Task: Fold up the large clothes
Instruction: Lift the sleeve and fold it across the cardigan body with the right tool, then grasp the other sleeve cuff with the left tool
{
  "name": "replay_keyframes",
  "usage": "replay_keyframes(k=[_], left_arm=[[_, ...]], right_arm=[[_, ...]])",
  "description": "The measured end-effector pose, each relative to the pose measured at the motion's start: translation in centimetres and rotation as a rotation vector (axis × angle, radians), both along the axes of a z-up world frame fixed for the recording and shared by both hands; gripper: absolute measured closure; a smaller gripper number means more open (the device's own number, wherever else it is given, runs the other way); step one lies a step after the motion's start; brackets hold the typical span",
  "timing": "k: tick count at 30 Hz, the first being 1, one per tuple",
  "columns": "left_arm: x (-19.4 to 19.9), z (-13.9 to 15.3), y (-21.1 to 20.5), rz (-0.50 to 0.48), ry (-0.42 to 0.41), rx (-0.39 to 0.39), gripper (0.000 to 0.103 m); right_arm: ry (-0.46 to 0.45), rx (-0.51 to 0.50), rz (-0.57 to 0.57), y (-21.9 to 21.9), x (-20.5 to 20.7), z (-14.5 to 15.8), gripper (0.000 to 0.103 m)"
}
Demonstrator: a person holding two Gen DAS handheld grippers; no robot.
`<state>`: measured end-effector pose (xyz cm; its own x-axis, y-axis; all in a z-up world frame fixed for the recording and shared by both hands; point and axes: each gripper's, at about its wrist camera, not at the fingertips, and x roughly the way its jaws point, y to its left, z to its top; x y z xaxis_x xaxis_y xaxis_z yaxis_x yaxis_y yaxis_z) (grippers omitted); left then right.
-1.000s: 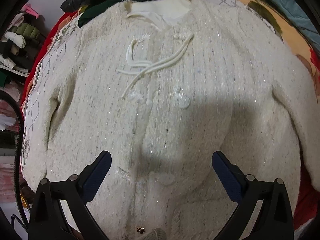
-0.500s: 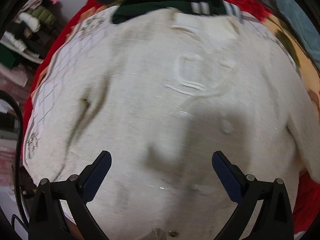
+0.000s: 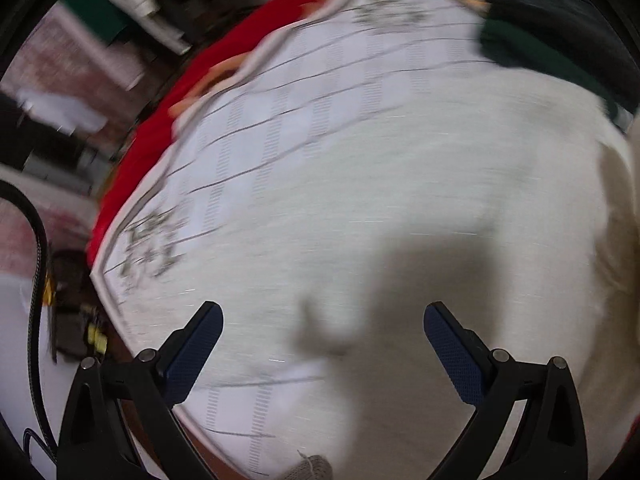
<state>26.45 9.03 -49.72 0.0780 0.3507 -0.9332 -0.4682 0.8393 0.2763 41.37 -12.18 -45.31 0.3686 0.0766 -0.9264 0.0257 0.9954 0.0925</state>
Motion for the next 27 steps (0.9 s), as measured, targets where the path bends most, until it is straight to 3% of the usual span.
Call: replay_keyframes(k=[2,3,4,6,10,13,18,20,22,23,24,27], left_arm=[[-1.1,-0.3,2.3,0.049,0.008,-0.002,0.000],[-1.9,-0.4,3.6,0.077,0.013,-0.005,0.000],[-2.8,-0.5,4.9,0.105,0.017,-0.012,0.000],[-5.2,-0.4,6.9,0.159,0.025,-0.034,0.000],[-10.0,-0.6,9.1,0.275,0.036,-0.135,0.001],[-13.5,-2.1,10.6,0.411,0.043,-0.285,0.001],[-16.7,-6.7,13.6,0.691,-0.042,-0.548,0.004],[-16.7,-7.8,14.8,0.760,-0.110,-0.582,0.017],[-15.9,-8.3,16.4,0.799,-0.139,-0.541,0.046],[-15.6,-8.1,17.1,0.808,-0.165,-0.512,0.063],[-14.9,-7.3,18.0,0.794,-0.216,-0.460,0.091],[-12.2,-4.6,20.8,0.716,-0.323,-0.338,0.093]], right_arm=[[0.114,0.016,0.113,3.9,0.9,-4.2,0.083],[0.151,0.052,0.141,5.2,1.1,-5.5,0.071],[0.173,0.076,0.150,6.0,0.9,-6.2,0.067],[0.165,0.126,0.148,6.2,-0.1,-5.9,0.047],[0.132,0.252,0.106,3.4,-2.6,-2.6,0.045],[0.135,0.271,0.046,0.7,-5.1,-1.0,0.045],[0.197,0.257,-0.032,-1.2,-7.1,-2.6,0.045],[0.225,0.247,-0.039,-1.2,-7.5,-3.5,0.045],[0.245,0.237,-0.033,-1.0,-8.2,-4.5,0.045],[0.248,0.226,-0.024,-0.6,-8.4,-5.0,0.045],[0.252,0.218,-0.018,-0.3,-8.6,-5.3,0.045],[0.254,0.199,-0.009,0.9,-9.0,-6.1,0.045]])
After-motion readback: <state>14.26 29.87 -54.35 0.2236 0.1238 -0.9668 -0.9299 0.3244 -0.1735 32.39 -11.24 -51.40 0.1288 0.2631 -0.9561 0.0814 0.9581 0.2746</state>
